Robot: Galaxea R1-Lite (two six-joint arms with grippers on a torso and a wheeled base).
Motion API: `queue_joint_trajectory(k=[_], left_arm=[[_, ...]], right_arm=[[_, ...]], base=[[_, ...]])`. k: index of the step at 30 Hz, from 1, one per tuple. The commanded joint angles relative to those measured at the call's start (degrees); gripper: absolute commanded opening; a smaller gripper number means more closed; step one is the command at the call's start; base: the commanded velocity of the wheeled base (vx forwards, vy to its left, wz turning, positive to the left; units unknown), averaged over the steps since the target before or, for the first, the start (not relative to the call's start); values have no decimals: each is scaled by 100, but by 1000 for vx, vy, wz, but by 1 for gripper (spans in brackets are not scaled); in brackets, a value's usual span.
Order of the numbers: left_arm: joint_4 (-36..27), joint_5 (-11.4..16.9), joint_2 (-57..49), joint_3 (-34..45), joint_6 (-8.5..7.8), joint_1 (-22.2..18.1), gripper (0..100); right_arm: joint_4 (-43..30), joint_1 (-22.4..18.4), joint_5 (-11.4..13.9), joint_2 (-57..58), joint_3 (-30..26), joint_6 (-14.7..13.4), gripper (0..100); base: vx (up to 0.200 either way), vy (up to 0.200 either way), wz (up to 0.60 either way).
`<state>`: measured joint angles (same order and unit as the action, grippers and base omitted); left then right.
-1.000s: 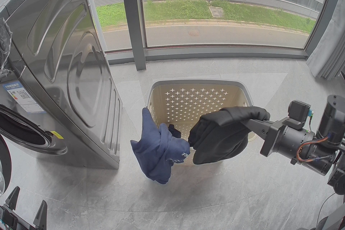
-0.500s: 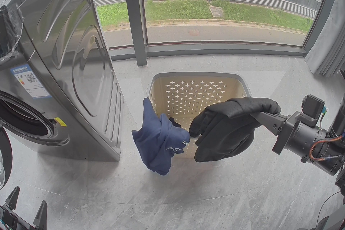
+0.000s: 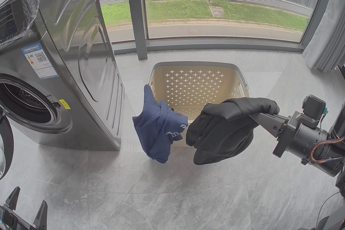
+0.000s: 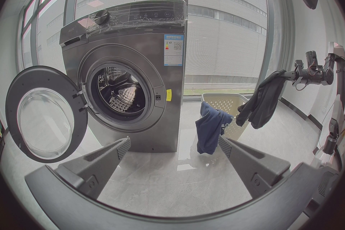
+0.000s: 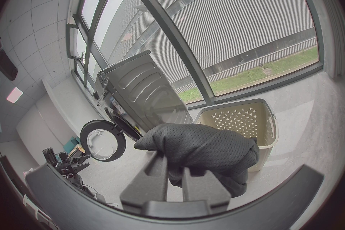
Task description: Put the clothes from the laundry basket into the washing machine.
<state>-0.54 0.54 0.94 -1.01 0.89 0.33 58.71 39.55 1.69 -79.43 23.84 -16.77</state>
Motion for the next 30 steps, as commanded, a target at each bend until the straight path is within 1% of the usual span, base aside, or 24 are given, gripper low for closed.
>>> queue_joint_trajectory(k=[1, 18, 24, 30], left_arm=[[1, -1, -32, 75, -1, 2, 100], [1, -1, -32, 75, 8, 11, 100], [1, -1, -32, 75, 16, 11, 100], [1, -1, -32, 75, 25, 11, 100]], right_arm=[[0, 18, -2, -28, -11, -1, 0], [18, 27, -2, -63, -11, -28, 0], [211, 36, -2, -81, -38, -1, 0], [211, 27, -2, -90, -38, -1, 0]], base=[[0, 200, 0], [0, 200, 0], [0, 200, 0], [0, 200, 0]])
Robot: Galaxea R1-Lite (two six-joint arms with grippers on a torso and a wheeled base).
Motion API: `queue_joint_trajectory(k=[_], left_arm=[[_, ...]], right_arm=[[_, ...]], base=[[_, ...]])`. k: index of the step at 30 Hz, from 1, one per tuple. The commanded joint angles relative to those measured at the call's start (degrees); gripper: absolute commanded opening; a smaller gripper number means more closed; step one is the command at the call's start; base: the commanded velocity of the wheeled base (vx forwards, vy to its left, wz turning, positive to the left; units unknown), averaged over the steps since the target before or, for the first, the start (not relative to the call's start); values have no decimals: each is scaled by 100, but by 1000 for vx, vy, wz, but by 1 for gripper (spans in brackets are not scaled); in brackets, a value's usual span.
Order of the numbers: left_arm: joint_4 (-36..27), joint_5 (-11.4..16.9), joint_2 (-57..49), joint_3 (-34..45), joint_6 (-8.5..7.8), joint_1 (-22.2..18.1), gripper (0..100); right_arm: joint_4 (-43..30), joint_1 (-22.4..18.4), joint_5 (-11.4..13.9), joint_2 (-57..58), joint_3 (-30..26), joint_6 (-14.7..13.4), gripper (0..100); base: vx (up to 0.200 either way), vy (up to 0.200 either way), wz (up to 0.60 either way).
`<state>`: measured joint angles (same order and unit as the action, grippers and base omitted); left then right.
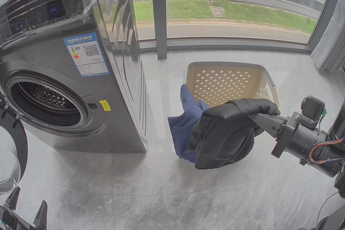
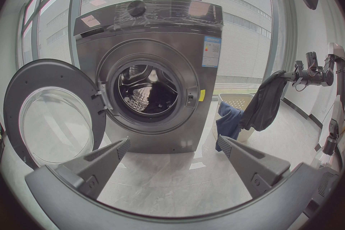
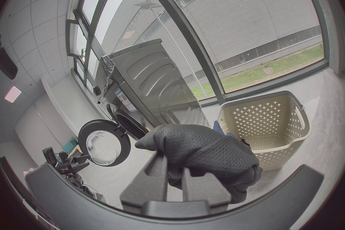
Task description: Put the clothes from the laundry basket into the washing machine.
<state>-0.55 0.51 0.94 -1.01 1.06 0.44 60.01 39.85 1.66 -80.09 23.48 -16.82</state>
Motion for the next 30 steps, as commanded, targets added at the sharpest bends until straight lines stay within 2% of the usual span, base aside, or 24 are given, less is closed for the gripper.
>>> queue_joint_trajectory(k=[1, 13, 25, 30], left_arm=[[2, 2, -32, 75, 8, 0, 100], [2, -7, -32, 75, 17, -9, 100], [2, -7, -32, 75, 8, -9, 100], [2, 2, -32, 75, 8, -9, 100]], right_arm=[[81, -4, 1, -33, -1, 4, 0], [89, -30, -8, -77, 16, 4, 0], [81, -65, -8, -103, -1, 4, 0], [81, -74, -16, -112, 8, 4, 0]], base=[[0, 200, 0], [0, 200, 0], [0, 0, 0], [-200, 0, 0]])
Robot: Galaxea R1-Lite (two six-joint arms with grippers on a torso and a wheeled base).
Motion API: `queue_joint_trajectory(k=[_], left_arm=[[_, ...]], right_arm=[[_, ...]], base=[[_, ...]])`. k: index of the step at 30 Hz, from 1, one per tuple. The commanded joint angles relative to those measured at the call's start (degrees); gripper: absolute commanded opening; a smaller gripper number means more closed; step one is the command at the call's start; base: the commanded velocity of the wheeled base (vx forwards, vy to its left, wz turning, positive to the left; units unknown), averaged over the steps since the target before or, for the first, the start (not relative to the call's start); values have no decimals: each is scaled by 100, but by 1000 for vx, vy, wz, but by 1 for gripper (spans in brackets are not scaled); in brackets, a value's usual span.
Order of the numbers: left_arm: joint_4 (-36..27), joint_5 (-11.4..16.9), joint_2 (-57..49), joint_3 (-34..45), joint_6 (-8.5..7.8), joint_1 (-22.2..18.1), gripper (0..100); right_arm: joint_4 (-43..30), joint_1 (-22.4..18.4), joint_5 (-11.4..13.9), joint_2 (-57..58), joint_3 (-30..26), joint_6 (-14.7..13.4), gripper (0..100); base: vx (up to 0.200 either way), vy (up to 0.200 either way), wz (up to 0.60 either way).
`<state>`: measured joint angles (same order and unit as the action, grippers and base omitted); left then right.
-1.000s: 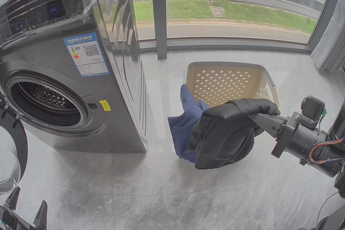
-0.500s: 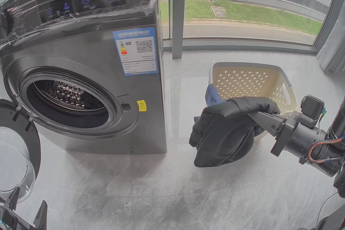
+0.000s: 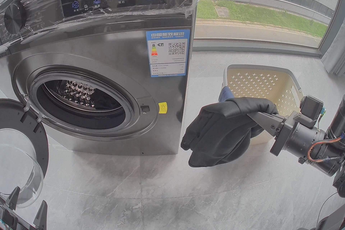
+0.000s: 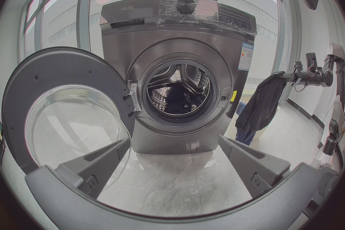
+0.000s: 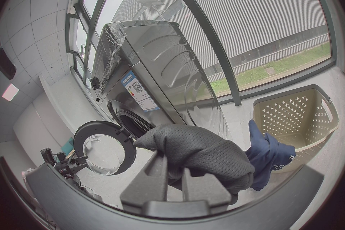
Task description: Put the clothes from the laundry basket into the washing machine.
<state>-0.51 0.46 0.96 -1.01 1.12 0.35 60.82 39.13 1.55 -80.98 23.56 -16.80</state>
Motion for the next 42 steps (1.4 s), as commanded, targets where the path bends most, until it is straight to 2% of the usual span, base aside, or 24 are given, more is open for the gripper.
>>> queue_joint_trajectory(k=[1, 16, 25, 42], left_arm=[[-2, 6, -35, 75, 2, 0, 100], [-2, 6, -26, 75, 11, 9, 100], [-10, 6, -26, 75, 11, 17, 100], [-10, 6, -26, 75, 11, 17, 100]], right_arm=[[0, -2, -5, -14, -1, 1, 0], [0, -2, -32, -40, -10, 1, 0], [0, -2, -41, -40, -10, 1, 0], [9, -11, -58, -32, 25, 1, 0]], base=[[-200, 0, 0], [-200, 0, 0], [0, 0, 0], [0, 200, 0]])
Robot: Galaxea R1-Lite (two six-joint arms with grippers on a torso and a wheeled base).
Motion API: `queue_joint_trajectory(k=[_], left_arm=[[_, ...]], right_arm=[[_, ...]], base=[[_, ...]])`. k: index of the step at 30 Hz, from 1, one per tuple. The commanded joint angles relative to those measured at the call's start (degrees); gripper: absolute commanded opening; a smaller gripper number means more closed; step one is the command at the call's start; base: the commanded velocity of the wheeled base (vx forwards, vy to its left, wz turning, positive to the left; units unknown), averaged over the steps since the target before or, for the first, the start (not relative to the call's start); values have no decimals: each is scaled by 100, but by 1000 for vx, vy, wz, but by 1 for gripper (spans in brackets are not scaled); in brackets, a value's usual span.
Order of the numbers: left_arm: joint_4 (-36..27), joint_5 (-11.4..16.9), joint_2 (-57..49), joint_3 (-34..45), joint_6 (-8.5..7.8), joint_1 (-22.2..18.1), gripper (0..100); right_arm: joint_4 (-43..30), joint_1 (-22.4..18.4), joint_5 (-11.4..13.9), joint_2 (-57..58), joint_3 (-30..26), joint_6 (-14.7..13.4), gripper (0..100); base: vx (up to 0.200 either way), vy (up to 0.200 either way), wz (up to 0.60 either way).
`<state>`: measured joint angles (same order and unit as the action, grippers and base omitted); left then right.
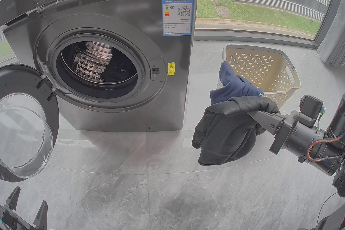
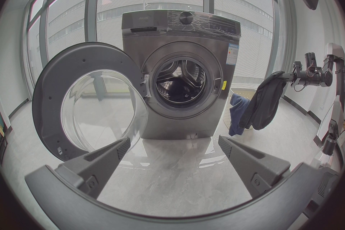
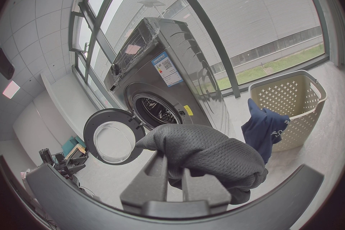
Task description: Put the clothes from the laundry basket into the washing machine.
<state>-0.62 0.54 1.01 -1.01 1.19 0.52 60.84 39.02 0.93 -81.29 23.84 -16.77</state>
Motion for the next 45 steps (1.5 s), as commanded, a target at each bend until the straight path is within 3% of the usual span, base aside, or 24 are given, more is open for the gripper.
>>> queue_joint_trajectory(k=[1, 7, 34, 45], left_arm=[[1, -1, -31, 75, 4, 0, 100], [1, -1, -31, 75, 4, 0, 100], [1, -1, -22, 75, 4, 0, 100], [1, -1, -22, 75, 4, 0, 100]], right_arm=[[6, 0, 4, -1, -3, 8, 0], [-2, 0, 4, -1, -11, 8, 0], [-2, 9, -5, -10, -38, 8, 0], [-2, 9, -5, -10, -38, 8, 0]], base=[[0, 200, 0], [0, 200, 0], [0, 0, 0], [0, 145, 0]])
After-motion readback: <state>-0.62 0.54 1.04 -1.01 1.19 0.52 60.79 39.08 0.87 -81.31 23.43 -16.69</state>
